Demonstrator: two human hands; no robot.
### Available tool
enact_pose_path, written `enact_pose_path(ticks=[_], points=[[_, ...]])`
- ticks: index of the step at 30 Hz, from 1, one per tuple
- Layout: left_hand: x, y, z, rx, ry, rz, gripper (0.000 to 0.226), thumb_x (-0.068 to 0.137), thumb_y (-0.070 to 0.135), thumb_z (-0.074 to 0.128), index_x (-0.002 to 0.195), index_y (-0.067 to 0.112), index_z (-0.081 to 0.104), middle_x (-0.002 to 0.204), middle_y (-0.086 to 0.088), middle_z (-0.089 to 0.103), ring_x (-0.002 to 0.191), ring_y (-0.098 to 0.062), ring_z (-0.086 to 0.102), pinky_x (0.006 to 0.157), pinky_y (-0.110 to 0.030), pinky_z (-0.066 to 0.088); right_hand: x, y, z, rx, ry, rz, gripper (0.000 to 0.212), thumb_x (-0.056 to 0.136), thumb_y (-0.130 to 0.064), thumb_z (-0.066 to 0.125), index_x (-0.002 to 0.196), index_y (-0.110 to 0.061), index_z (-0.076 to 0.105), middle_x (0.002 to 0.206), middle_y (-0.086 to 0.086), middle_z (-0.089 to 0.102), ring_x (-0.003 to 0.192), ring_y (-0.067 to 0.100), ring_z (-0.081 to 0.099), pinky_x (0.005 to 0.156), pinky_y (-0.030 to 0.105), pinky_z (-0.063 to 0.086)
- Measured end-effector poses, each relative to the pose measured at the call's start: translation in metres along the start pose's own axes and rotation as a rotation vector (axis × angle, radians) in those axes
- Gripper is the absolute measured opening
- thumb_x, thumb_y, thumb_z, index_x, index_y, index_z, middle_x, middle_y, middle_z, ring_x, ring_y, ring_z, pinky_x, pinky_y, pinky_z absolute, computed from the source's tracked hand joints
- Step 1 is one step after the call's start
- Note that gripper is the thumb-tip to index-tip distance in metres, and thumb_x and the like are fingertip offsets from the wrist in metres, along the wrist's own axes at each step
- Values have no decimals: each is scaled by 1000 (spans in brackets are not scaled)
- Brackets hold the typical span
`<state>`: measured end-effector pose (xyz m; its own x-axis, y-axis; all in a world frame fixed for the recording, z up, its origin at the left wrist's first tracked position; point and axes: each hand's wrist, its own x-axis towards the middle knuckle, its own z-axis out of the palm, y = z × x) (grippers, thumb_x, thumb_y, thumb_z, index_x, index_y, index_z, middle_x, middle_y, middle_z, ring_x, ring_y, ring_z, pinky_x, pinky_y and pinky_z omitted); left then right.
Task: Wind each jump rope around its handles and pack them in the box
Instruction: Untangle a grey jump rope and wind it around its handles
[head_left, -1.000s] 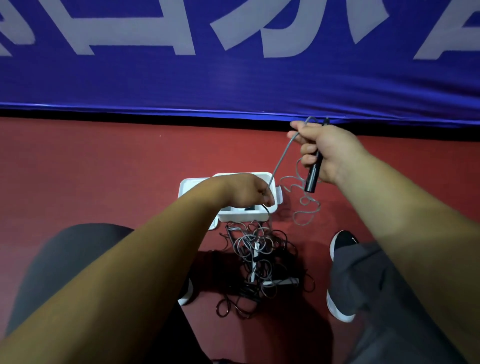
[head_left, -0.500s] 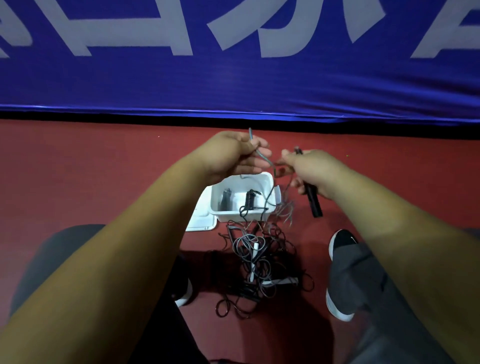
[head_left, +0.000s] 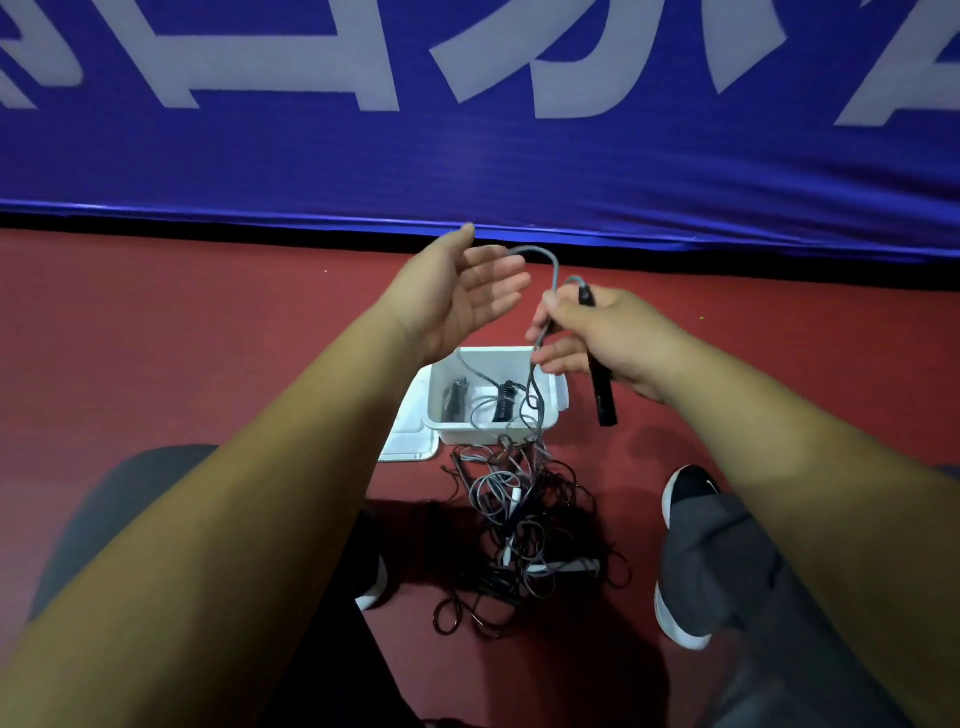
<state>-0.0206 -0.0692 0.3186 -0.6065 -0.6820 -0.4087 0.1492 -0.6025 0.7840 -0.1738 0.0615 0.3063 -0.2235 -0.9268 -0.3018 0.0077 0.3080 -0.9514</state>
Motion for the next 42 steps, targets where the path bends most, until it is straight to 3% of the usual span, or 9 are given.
enact_pose_path(ticks=[3,6,11,15,19,23,29,34,42], points=[[-4,-7,1,217,-26,-39,38,95,-1,33,122,-1,60,121,-23,72,112,-40,73,99,-50,59,-2,-17,-2,230,76,-50,26,113,-26,51,97,-10,64,88,12,78,74,26,76,83,46,64],[-8,-23,1,604,-138,-83,42,89,-14,35,115,2,64,114,-22,75,105,-27,73,90,-34,58,-4,-29,-5,447,124,-72,25,113,-25,51,98,-8,63,86,13,77,72,28,75,71,43,67],[-4,-53,-9,1162,-317,-122,23,98,3,60,112,12,75,114,-5,78,98,-9,70,81,-21,50,-6,-39,-8,710,149,-77,26,113,-25,50,96,-8,62,77,7,74,69,22,74,70,40,65],[5,-62,-23,1607,-293,-37,17,101,34,62,95,44,75,112,19,76,107,-8,68,102,-33,52,-5,-40,-12,823,217,-95,24,113,-25,51,98,-9,62,78,7,73,70,21,75,74,41,66],[5,-57,-20,1392,-276,-60,23,108,22,54,103,22,77,99,-1,80,83,-12,71,79,-29,55,1,-35,-21,821,288,-110,29,114,-30,48,103,-9,65,87,8,78,78,21,77,77,37,65],[-4,-43,-8,1088,-235,-96,24,111,22,48,105,12,70,88,-9,74,84,-26,69,69,-29,55,15,-17,-31,446,361,44,34,114,-36,48,119,-11,70,101,8,78,76,18,75,65,33,63],[-15,-23,2,800,-202,-61,24,112,24,49,113,5,64,96,-13,71,93,-34,77,72,-33,65,4,20,-12,-166,85,398,19,108,-13,54,107,-25,69,118,5,72,89,26,71,77,39,63],[-16,-19,4,579,-110,-37,19,111,21,50,107,7,62,92,-16,71,89,-36,77,75,-37,67,6,30,1,-133,-40,313,22,107,-8,56,121,-19,70,124,6,75,93,22,74,100,46,59],[-20,-14,4,517,-53,13,19,111,22,51,108,7,63,88,-15,70,86,-34,77,69,-35,66,6,40,8,-104,-176,251,17,107,-13,62,123,-11,68,130,20,72,107,33,75,92,47,63]])
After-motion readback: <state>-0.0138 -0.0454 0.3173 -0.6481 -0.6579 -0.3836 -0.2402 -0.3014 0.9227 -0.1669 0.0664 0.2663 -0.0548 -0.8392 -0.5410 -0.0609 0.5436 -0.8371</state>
